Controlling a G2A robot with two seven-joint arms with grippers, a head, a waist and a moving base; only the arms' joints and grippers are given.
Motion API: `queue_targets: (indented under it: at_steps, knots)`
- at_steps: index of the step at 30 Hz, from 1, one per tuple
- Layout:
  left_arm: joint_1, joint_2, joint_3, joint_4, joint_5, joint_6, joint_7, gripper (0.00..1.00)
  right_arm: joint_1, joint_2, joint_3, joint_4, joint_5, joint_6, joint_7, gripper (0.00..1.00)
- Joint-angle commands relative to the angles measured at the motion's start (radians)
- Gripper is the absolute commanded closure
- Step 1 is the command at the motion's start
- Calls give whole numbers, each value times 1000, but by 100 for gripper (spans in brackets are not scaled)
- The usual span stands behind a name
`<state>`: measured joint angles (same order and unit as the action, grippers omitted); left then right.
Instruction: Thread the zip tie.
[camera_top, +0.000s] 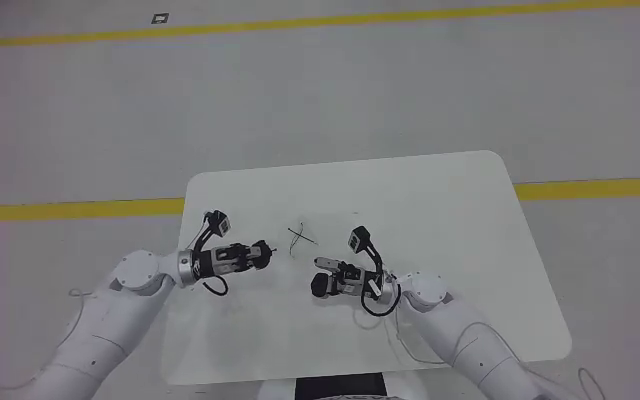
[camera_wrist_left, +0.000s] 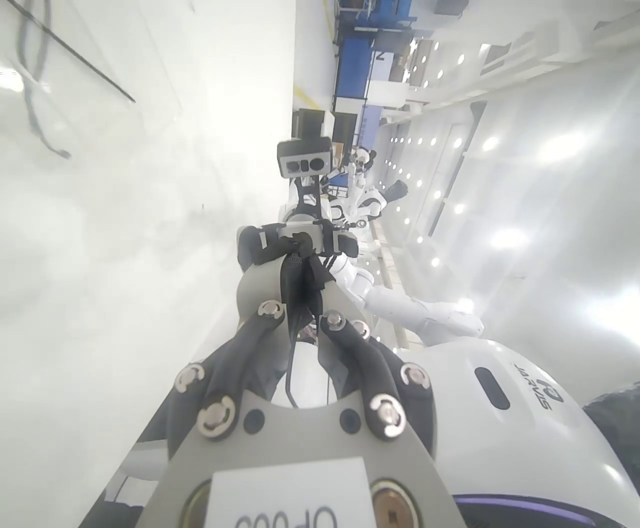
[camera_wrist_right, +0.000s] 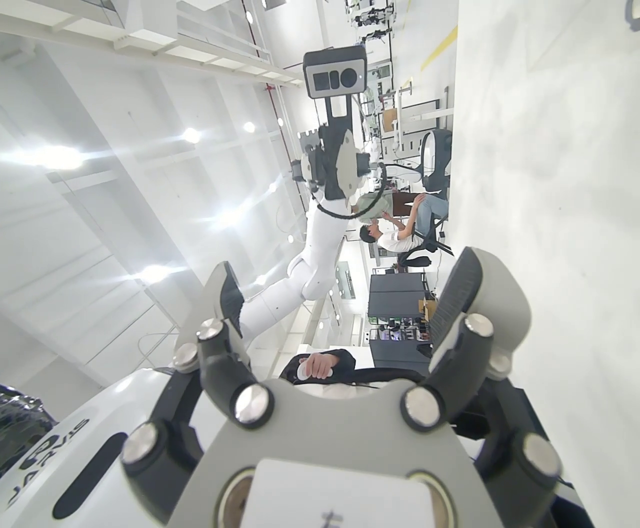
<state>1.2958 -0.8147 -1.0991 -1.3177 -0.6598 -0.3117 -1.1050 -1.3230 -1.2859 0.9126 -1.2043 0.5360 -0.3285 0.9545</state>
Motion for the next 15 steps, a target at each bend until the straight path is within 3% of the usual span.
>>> queue_targets:
  at_steps: [1,9,11,15]
  knots:
    - [6,9,-34,5,14,-13,-3,100,0,0,0,0,0,0,0,0]
    - [57,32,-148,-5,16,-28,-10,100,0,0,0,0,0,0,0,0]
    - [57,32,-148,-5,16,-28,-10,100,2,0,-1,-8,-11,1,-9,0]
    - [57,32,-148,-5,16,-28,-10,100,58,3,-14,-78,-145,45,-15,0]
